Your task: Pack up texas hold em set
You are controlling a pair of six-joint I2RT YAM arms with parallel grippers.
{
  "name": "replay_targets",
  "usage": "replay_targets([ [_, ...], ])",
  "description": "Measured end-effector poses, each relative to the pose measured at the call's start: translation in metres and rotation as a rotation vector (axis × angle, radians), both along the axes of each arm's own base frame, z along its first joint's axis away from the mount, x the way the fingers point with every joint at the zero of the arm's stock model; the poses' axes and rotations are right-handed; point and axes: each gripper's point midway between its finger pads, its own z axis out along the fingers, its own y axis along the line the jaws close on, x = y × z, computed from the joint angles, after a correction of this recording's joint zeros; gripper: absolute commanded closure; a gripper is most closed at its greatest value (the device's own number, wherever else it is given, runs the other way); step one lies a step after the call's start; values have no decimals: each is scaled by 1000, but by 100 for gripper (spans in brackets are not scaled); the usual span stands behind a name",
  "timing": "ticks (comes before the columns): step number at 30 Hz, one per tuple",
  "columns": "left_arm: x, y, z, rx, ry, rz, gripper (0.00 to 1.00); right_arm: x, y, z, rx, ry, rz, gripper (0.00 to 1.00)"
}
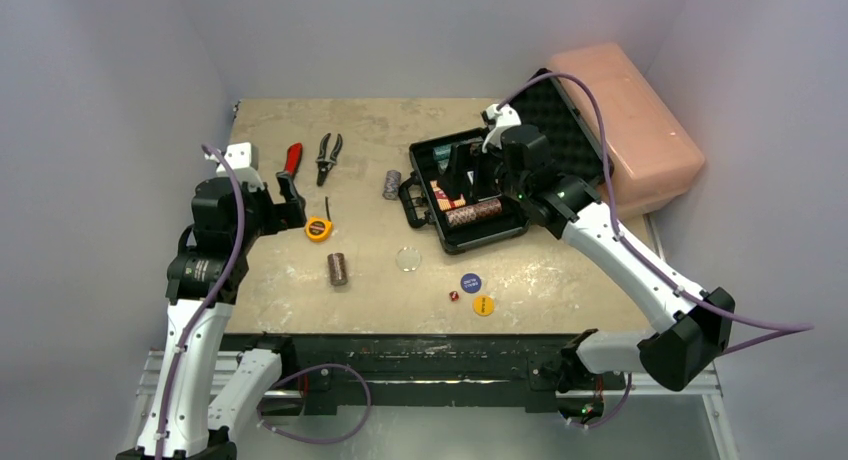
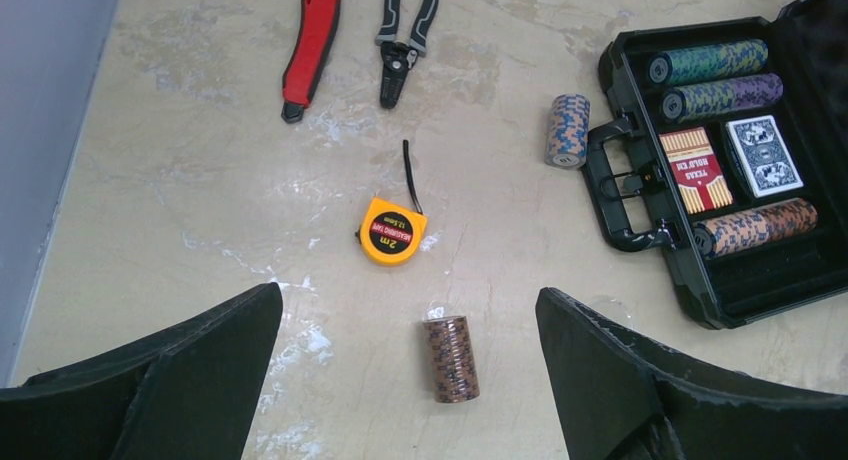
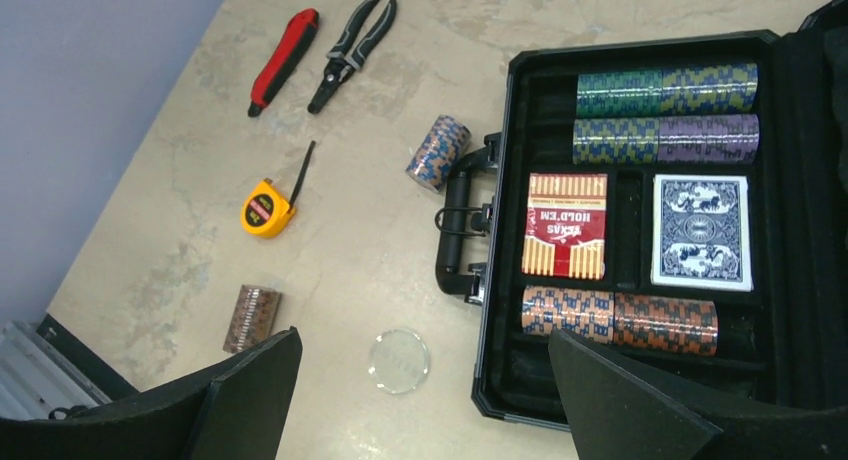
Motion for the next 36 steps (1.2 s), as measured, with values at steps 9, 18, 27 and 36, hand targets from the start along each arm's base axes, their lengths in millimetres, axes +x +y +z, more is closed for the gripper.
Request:
replay_targets([
  [9, 2, -2, -2, -4, 19, -8, 1, -18, -6, -29, -74, 100, 7, 1],
  [18, 2, -3, -4, -6, 31, -11, 1, -45, -4, -74, -169, 188, 76, 4],
  [27, 2, -4, -3, -10, 30, -14, 1, -80, 5, -115, -259, 255, 178, 13],
  [36, 1, -5, -3, -13, 31, -18, 1, -101, 13, -158, -358, 346, 239, 29],
])
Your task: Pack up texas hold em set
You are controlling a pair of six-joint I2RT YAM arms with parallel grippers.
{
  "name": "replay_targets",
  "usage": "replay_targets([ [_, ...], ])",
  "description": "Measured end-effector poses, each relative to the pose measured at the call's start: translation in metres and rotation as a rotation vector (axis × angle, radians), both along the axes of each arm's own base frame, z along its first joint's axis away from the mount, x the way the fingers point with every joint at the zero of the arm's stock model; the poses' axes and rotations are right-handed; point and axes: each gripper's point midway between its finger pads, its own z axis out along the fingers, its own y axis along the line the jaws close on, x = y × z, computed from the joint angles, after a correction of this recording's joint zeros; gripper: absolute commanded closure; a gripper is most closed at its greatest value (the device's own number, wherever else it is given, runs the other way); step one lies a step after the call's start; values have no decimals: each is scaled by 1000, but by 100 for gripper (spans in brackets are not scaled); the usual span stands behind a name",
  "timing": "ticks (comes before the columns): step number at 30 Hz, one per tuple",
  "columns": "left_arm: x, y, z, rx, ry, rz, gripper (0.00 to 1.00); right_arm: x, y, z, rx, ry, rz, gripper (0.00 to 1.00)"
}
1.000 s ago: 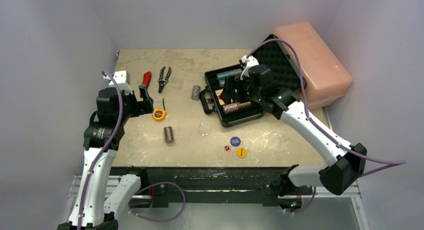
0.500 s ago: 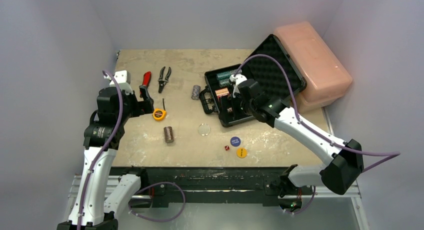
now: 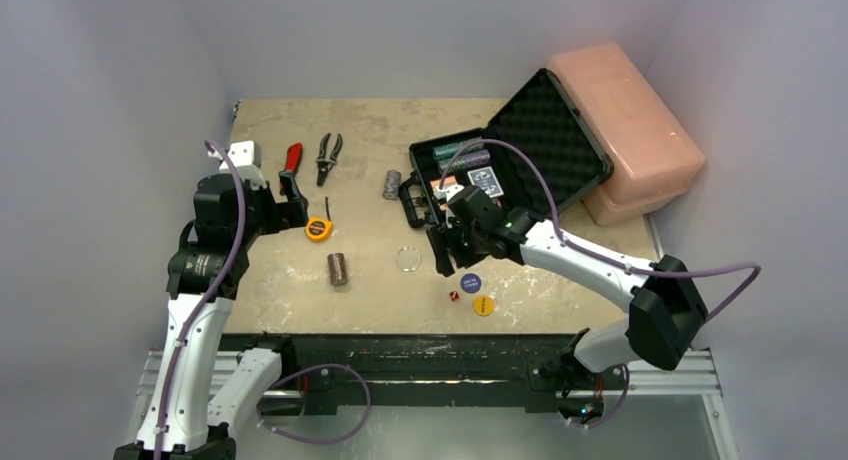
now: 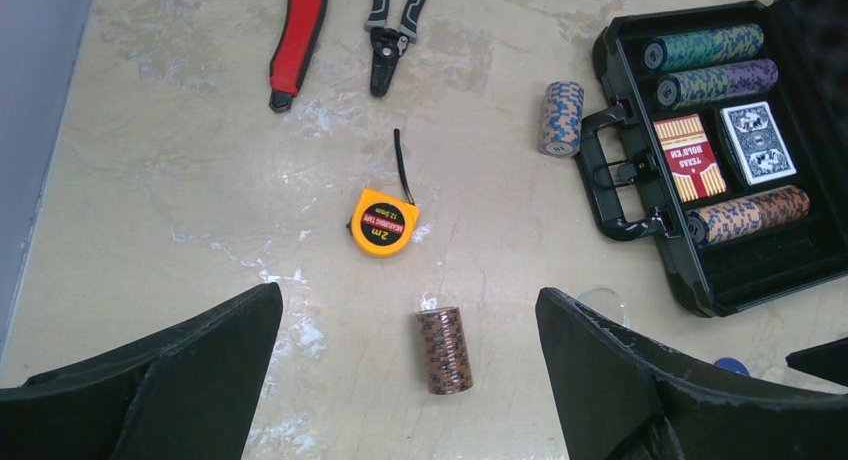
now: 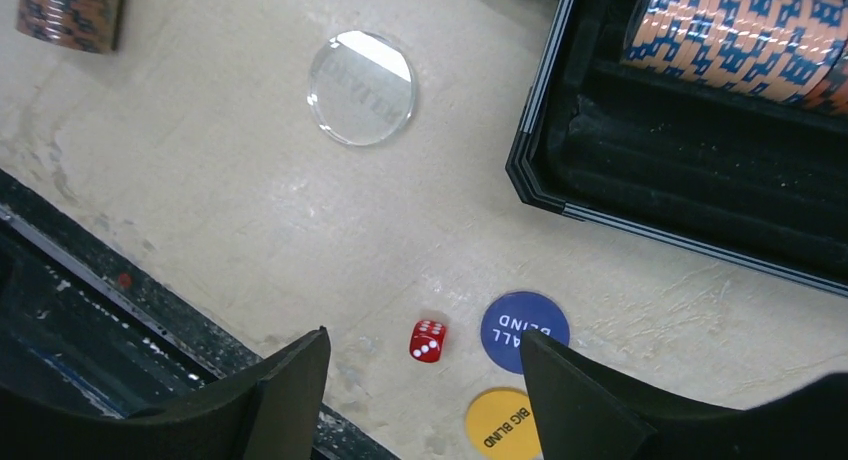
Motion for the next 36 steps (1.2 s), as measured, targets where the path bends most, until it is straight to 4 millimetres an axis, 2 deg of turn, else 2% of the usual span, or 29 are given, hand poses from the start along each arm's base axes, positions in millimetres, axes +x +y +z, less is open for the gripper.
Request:
replay_targets([
  [5, 0, 0, 0, 0, 0, -1, 1, -6, -1, -26, -58, 55, 10, 39],
  [11, 0, -1, 0, -1, 0, -6, 1, -13, 2, -46, -104, 100, 26, 48],
  [24, 0, -1, -1, 0, 2, -5, 1, -31, 3, -69, -159, 149, 60, 51],
  [30, 2, -2, -2, -2, 16, -10, 2, -40, 0, -80, -183, 175, 66, 55],
  [36, 4, -4, -6, -4, 35, -16, 2, -42, 1, -82, -183, 180, 65, 60],
])
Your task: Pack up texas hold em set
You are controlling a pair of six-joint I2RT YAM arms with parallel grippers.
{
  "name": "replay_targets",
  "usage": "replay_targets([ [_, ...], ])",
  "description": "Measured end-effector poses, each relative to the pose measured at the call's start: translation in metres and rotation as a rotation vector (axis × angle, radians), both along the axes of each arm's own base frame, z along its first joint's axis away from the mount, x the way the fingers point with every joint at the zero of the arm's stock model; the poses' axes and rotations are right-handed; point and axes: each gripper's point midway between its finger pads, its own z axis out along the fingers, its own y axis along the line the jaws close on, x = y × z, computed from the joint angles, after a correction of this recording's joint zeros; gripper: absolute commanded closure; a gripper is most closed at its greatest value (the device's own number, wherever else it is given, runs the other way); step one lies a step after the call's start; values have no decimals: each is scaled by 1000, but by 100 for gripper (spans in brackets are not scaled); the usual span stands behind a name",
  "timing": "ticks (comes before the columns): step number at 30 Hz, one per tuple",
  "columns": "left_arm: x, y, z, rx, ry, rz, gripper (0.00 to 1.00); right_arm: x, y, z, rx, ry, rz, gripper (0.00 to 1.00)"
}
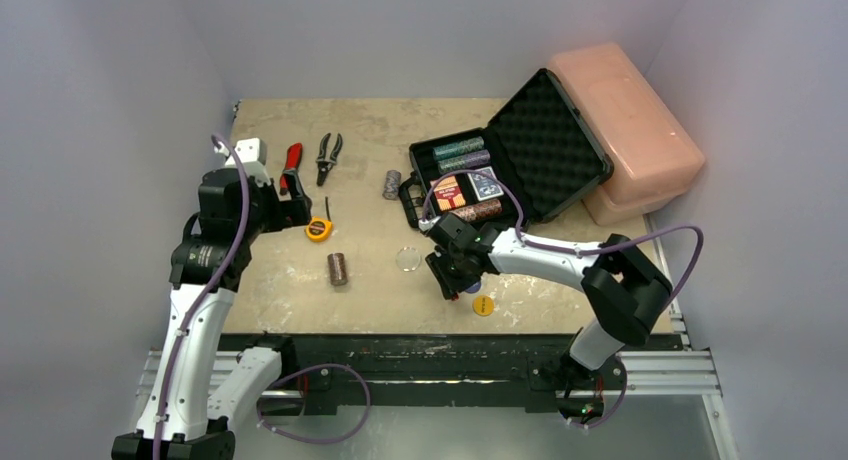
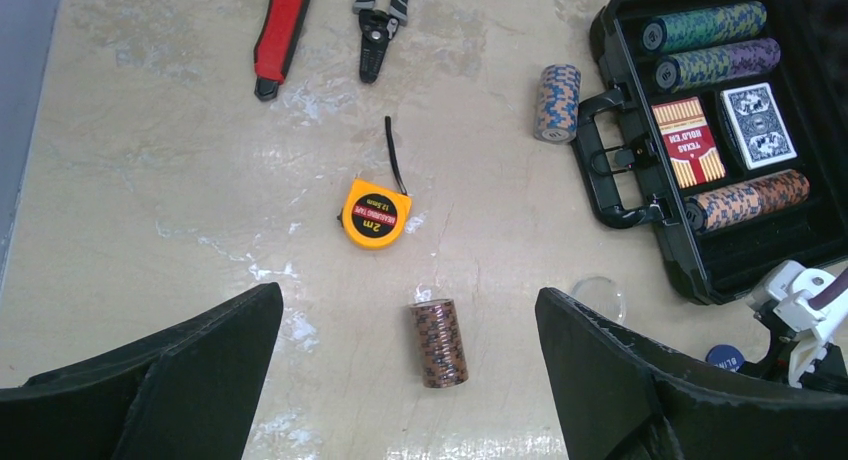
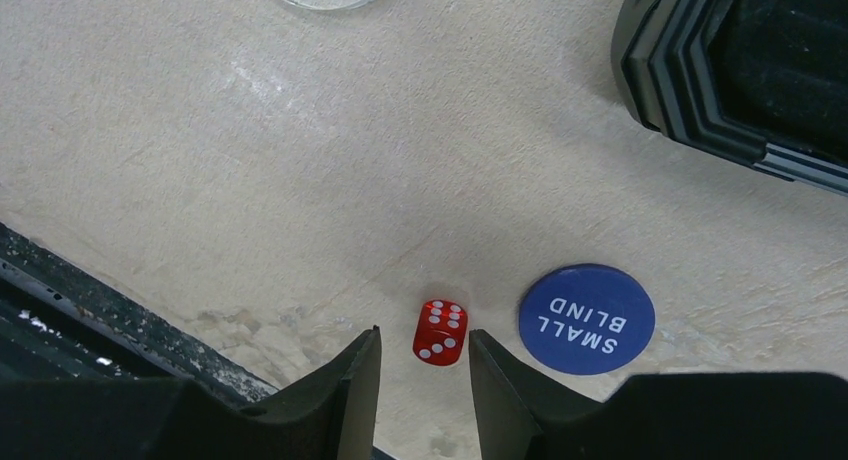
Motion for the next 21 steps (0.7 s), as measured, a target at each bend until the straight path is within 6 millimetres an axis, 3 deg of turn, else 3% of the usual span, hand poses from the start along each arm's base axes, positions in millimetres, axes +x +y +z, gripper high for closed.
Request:
replay_targets([
  [16, 0, -4, -6, -9, 33, -20, 3, -5, -3, -11, -30, 16, -5, 62],
  [21, -1, -5, -6, -10, 33, -23, 3, -3, -4, -12, -38, 5, -11, 67],
])
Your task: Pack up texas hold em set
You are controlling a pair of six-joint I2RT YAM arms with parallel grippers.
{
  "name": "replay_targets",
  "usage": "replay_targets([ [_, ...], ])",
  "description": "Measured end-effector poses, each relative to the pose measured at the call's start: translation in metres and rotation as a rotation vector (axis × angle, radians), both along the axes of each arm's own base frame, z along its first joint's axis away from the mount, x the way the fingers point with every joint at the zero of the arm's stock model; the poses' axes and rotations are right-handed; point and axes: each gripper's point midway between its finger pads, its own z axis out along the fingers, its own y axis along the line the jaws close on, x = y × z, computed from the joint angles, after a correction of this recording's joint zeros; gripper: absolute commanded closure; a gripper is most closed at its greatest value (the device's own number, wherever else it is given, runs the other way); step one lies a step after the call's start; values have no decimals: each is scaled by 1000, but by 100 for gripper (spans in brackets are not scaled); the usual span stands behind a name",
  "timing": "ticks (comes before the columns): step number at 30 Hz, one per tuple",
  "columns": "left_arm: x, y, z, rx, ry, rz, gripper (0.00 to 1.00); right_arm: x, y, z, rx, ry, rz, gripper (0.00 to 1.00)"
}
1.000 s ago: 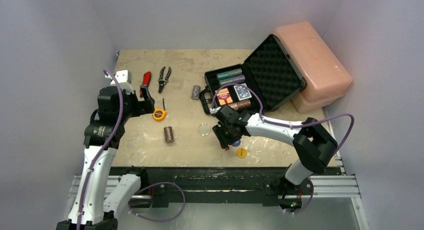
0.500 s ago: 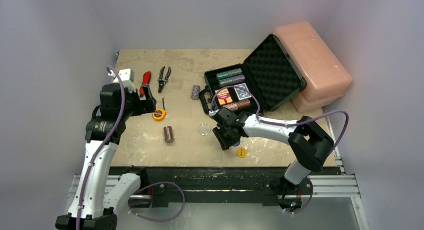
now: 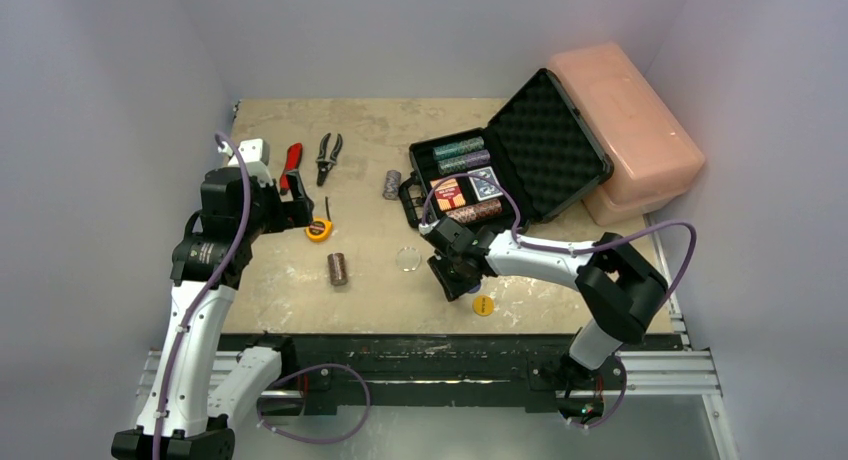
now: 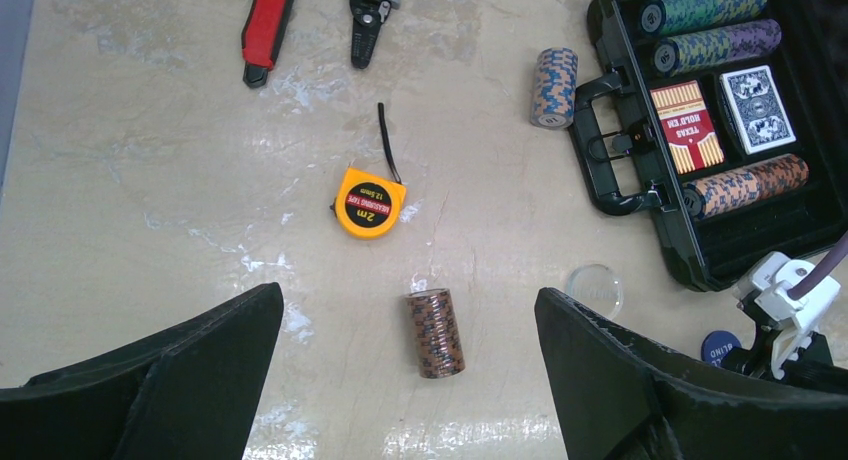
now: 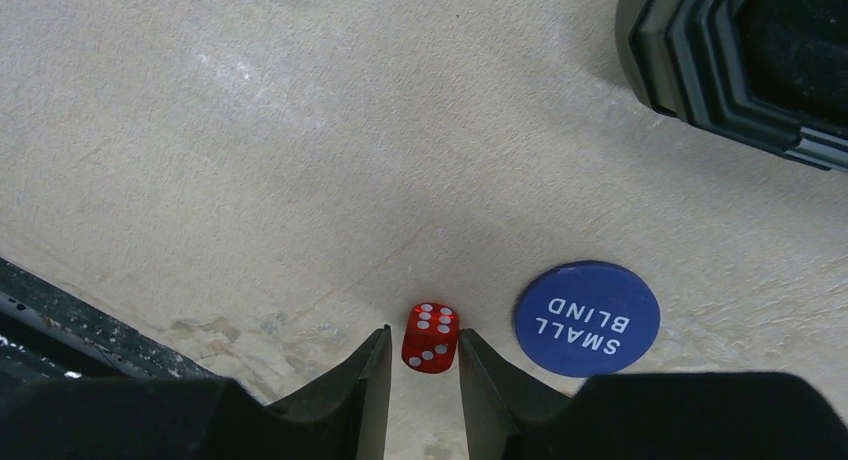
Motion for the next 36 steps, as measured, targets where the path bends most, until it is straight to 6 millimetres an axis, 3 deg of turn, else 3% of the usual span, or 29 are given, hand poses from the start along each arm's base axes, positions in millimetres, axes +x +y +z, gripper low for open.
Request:
replay_targets([
  [5, 0, 0, 0, -1, 0, -2, 3, 0, -1, -3, -9, 1, -2, 74],
  [11, 0, 0, 0, -1, 0, -2, 3, 0, 0, -4, -14, -1, -4, 100],
  [23, 0, 0, 0, -1, 0, -2, 4, -1, 1, -1, -10, -11, -11, 100],
  [36, 0, -2, 0, -1, 1, -8, 4, 11, 18, 35, 99, -77, -40, 100],
])
